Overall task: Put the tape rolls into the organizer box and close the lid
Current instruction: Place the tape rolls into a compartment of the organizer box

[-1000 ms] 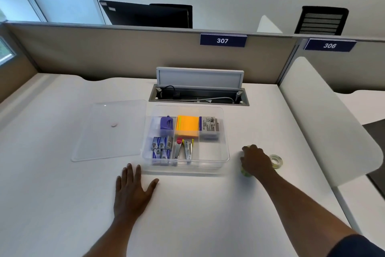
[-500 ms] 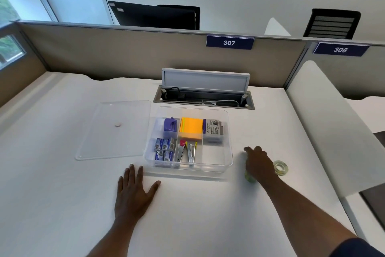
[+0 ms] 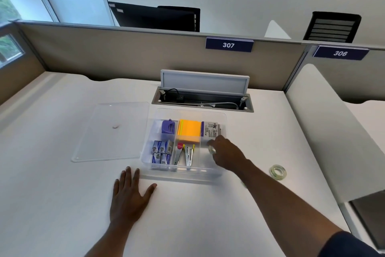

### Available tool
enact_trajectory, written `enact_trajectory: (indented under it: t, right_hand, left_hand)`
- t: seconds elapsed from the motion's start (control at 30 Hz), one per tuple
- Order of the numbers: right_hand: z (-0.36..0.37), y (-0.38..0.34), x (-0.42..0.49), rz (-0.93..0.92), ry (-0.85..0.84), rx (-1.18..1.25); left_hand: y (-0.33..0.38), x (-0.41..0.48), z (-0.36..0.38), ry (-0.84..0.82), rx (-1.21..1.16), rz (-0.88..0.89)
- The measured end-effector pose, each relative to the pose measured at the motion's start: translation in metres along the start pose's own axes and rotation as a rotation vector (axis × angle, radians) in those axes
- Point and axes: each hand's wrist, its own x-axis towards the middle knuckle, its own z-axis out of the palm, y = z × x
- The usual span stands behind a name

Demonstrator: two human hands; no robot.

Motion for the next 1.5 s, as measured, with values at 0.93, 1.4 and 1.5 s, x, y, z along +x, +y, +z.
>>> enact_trajectory:
  t: [0.93,1.4,1.5]
  right_hand:
    - [0.01,0.041,-0.058,0.448,-0.165,-0.028]
    - [-0.015,0.025,-0.052,0.412,0.158,0.13]
    - [-0.031,0.013,-0.032,0.363,0.212,0.212]
  left_hand:
    - [0.003,-0.003,-0.004,-0.002,0.012,0.008]
    - [0.001,-0.003,-0.005,-0.006,-0.014,0.02]
    - [0.001,-0.003,-0.005,-0.001,-0.018,0.021]
